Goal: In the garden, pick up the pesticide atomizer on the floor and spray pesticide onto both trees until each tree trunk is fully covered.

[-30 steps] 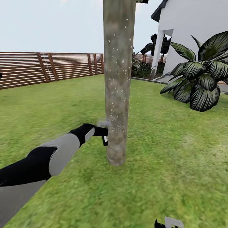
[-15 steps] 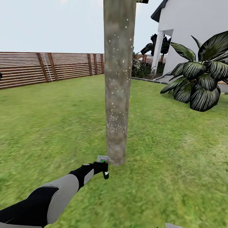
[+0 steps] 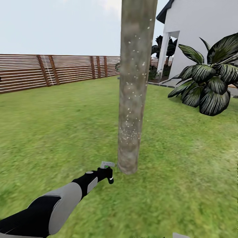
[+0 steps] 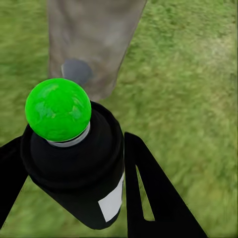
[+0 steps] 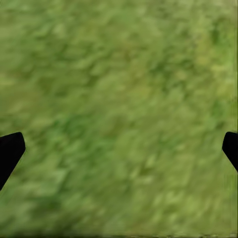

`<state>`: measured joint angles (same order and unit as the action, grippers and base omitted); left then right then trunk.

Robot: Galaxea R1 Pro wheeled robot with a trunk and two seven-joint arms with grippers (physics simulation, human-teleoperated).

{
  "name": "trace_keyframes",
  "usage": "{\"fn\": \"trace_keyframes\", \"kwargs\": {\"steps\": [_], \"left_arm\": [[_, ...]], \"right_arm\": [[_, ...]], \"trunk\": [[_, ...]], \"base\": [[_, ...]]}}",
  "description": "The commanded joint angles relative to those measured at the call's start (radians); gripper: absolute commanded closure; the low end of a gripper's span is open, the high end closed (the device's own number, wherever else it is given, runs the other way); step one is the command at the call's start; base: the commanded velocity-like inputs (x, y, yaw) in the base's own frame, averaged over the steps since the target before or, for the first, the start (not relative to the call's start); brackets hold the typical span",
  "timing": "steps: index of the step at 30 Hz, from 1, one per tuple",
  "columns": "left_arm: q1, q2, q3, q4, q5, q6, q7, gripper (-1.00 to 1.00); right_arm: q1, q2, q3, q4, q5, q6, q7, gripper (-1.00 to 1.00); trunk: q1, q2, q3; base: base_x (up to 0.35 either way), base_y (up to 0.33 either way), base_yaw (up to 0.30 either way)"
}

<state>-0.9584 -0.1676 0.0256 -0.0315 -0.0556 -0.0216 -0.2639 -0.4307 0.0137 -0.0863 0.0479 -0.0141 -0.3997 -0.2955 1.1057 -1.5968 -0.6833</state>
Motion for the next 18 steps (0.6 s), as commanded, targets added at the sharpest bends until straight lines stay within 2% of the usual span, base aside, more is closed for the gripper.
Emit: {"fn": "trace_keyframes", "kwargs": {"steps": [1, 12, 18], "left_arm": [[0.000, 0.000, 0.004, 0.000, -0.005, -0.002, -0.003, 1.00], [0.000, 0.000, 0.004, 0.000, -0.005, -0.001, -0.003, 1.00], [0.000, 0.000, 0.004, 0.000, -0.005, -0.001, -0.003, 1.00]], "right_arm": [[-0.002, 0.000, -0.007, 0.004, -0.001, -0.010, 0.001, -1.00], [-0.002, 0.000, -0.007, 0.004, -0.001, -0.010, 0.001, -1.00], [-0.002, 0.000, -0.007, 0.004, -0.001, -0.010, 0.001, -1.00]], "trunk": [[0.000, 0.000, -0.001], [0.000, 0.000, -0.001], [0.000, 0.000, -0.001]], "base": [[0.001, 0.350, -0.237], [0.000, 0.350, -0.276], [0.000, 0.350, -0.068]]}}
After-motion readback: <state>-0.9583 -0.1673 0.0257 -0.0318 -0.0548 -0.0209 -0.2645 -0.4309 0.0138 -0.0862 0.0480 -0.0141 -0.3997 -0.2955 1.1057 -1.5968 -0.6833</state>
